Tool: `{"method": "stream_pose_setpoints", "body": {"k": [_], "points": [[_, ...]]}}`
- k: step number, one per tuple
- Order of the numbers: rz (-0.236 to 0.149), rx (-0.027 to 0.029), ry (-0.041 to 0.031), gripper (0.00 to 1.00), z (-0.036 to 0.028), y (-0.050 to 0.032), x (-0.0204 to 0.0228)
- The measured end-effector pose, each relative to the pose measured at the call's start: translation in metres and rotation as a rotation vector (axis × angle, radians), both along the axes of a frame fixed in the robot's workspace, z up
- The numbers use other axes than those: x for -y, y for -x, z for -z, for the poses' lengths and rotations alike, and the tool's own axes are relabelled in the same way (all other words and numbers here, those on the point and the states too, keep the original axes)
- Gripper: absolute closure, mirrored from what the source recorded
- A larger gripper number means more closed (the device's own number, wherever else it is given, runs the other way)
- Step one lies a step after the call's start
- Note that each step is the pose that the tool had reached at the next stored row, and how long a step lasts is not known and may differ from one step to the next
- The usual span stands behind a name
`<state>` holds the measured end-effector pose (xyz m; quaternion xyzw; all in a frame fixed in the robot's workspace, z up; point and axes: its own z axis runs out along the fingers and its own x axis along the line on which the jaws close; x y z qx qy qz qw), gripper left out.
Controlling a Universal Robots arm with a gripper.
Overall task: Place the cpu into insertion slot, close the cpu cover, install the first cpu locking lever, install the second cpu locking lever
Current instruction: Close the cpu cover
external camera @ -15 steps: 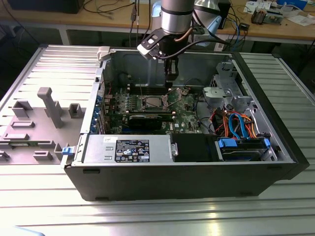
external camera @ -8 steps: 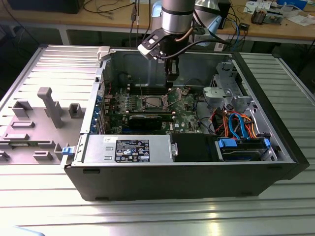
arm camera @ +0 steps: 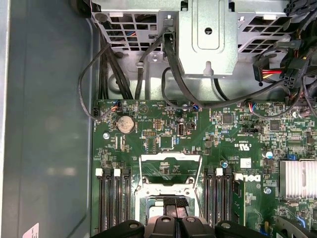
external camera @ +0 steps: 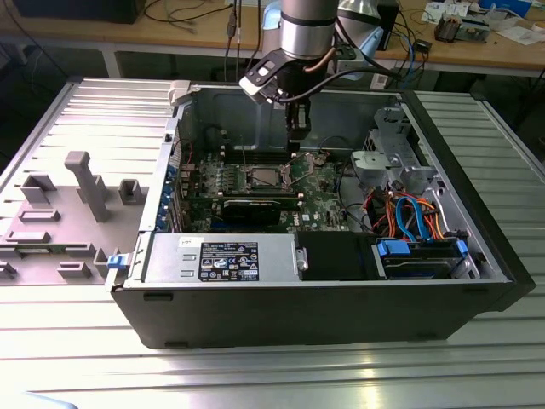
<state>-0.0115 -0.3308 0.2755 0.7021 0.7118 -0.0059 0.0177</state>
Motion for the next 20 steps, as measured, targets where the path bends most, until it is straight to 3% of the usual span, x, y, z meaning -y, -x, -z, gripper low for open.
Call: {"method": "stream_pose_setpoints", "body": {"k": [20], "points": [[0.0,0.0,0.0,0.89,0.0,-0.0052,0.0]]}}
